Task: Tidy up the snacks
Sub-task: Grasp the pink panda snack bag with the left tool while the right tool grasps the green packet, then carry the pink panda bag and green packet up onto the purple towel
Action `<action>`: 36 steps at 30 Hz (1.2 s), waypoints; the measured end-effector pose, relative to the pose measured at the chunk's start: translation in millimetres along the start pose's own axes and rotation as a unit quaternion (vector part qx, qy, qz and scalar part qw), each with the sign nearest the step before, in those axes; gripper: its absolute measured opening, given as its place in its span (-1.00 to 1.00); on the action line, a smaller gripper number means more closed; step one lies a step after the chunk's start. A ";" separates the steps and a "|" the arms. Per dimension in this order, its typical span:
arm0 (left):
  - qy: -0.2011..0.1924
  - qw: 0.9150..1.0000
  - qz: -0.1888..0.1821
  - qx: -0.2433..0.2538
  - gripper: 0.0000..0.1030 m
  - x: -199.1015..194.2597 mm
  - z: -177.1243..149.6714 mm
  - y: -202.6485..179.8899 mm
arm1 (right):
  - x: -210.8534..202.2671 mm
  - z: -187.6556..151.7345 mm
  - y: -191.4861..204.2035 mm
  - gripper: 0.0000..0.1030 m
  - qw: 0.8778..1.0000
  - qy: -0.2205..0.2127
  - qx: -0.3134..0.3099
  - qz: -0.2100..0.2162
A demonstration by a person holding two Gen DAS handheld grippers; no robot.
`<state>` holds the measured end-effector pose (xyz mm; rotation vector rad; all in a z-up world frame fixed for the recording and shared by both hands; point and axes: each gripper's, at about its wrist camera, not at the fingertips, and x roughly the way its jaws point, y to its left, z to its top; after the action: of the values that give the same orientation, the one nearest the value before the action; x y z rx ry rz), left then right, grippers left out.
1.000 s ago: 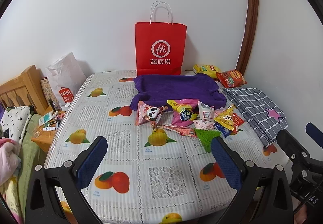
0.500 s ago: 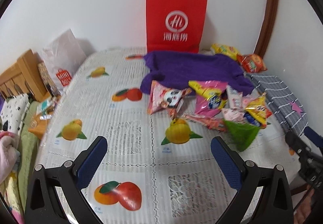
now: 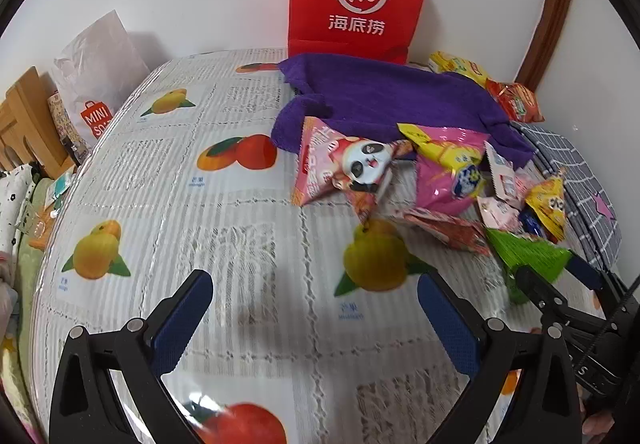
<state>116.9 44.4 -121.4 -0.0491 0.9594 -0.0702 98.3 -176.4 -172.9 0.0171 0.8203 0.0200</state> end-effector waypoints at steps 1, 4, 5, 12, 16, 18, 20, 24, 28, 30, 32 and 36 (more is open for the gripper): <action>-0.001 1.000 0.001 -0.001 0.99 2.0 1.5 1.0 | 5.3 0.9 -0.3 0.55 1.000 0.004 0.001 0.003; -0.001 1.000 0.000 -0.008 0.99 6.7 8.2 3.6 | 13.2 1.1 -1.3 0.41 1.000 0.008 0.003 0.017; -0.002 1.000 -0.001 -0.010 0.99 8.1 10.9 3.6 | 15.2 1.0 -1.5 0.38 1.000 0.009 0.002 0.018; -0.007 1.000 0.015 0.013 0.99 25.7 33.4 -11.4 | 23.3 -2.3 -9.2 -0.01 0.999 0.020 -0.006 0.035; 0.000 1.000 0.012 0.016 0.99 42.3 45.6 -16.4 | 23.5 -4.3 -16.9 -0.01 0.999 0.011 -0.001 0.030; 0.005 1.000 0.013 0.016 0.99 51.2 50.2 -18.4 | 23.6 -5.4 -18.7 -0.01 0.999 0.006 0.002 0.036; 0.010 1.000 0.021 0.020 0.99 60.2 54.1 -20.3 | 24.2 -6.6 -21.5 -0.01 0.999 0.003 0.009 0.042; 0.016 0.999 0.029 0.028 0.99 77.0 58.8 -21.5 | 23.0 -7.6 -24.2 -0.02 0.999 -0.004 0.018 0.047; 0.021 0.999 0.001 0.027 0.78 86.7 61.2 -19.8 | 22.8 -7.8 -23.3 -0.04 0.999 -0.006 0.017 0.048; 0.021 1.000 -0.007 0.022 0.70 88.1 61.1 -18.9 | 22.8 -8.6 -22.6 -0.04 0.999 -0.006 0.015 0.047; 0.021 0.999 -0.014 0.020 0.45 88.8 60.8 -18.2 | 22.6 -8.8 -21.6 -0.05 0.999 -0.006 0.013 0.042; 0.019 0.999 -0.025 0.013 0.25 86.5 61.7 -14.9 | 18.7 -8.8 -15.2 -0.07 1.000 -0.010 -0.002 0.016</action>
<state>216.3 23.1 -155.5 -0.0478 0.9945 -0.1294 104.8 -191.1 -192.9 0.0262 0.8002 0.0518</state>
